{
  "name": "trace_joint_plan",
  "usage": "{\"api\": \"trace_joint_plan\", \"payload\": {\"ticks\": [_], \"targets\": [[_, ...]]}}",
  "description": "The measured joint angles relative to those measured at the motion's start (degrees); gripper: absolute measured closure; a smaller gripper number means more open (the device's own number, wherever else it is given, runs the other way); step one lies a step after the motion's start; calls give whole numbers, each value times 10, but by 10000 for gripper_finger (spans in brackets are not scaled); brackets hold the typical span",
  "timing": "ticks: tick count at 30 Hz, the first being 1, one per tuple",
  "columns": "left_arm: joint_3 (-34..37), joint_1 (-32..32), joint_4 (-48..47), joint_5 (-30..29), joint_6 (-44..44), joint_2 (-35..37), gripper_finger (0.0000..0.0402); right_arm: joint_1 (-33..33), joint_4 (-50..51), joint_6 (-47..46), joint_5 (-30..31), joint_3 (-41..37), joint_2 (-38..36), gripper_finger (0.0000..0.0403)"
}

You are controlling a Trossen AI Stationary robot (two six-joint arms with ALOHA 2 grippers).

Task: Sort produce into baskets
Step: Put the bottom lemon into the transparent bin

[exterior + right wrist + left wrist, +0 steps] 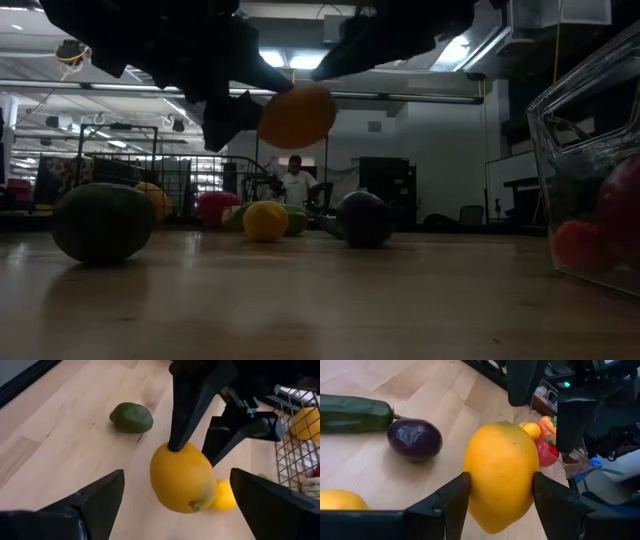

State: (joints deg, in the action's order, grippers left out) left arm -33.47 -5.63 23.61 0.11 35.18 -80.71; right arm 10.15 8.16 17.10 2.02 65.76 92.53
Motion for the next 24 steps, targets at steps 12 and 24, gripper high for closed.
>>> {"api": "trace_joint_plan", "payload": {"ticks": [12,24], "targets": [[0,0,44,12,8,0,199,0,-14,29,0,0,4,45],[0,0,62,13,8,0,199,0,-27,29,0,0,31,45]]}}
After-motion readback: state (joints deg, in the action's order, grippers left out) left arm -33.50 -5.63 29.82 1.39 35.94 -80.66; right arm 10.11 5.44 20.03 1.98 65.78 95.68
